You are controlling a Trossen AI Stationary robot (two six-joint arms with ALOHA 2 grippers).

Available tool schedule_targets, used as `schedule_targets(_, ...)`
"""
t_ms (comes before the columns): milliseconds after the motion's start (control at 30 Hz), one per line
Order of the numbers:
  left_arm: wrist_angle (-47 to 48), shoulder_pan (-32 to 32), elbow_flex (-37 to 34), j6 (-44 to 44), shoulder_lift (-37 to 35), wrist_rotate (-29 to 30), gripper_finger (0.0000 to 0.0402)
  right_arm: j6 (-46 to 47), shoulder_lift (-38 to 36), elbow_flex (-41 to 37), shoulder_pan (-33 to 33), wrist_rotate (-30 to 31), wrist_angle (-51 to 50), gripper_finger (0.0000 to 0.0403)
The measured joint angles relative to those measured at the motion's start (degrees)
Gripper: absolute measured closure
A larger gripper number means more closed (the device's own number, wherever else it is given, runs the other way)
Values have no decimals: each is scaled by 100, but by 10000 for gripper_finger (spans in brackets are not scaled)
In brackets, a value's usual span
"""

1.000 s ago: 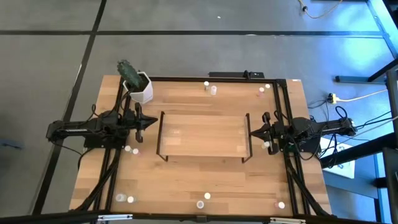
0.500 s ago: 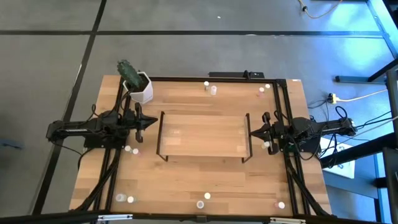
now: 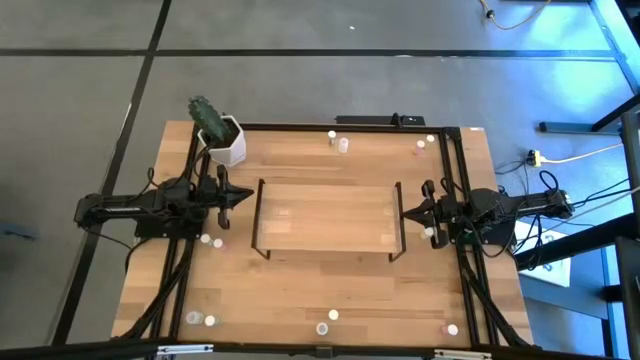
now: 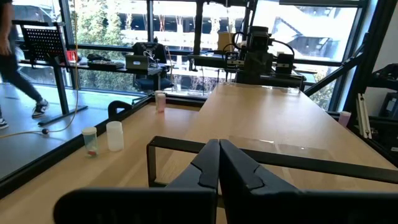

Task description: Pick and place medicine bottles onto shelf by color

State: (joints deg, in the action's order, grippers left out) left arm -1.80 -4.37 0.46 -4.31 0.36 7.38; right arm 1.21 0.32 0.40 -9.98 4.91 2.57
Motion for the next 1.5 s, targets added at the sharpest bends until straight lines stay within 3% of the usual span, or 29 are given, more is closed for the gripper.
schedule_targets(467, 0, -1, 1, 9, 0, 4, 401, -12, -1, 0, 1, 10, 13, 389)
schedule_targets(667, -413, -2, 231, 351, 0, 260, 401, -17, 0, 0, 2, 9, 10, 389)
schedule_targets(767, -200, 1, 726, 562, 12, 183, 401, -20, -2, 0, 2, 7, 10, 389)
schedule_targets(967, 1166, 1, 2255, 941, 571, 350, 401, -20, 0, 0, 0, 3, 13, 389)
schedule_targets(1200, 2642, 1, 3914, 910, 2120, 703, 401, -22, -2, 0, 2, 2, 12, 389)
schedule_targets(1500, 4129, 3, 5636, 895, 3893, 660, 401, -359, -2, 9, 0, -1, 445, 389)
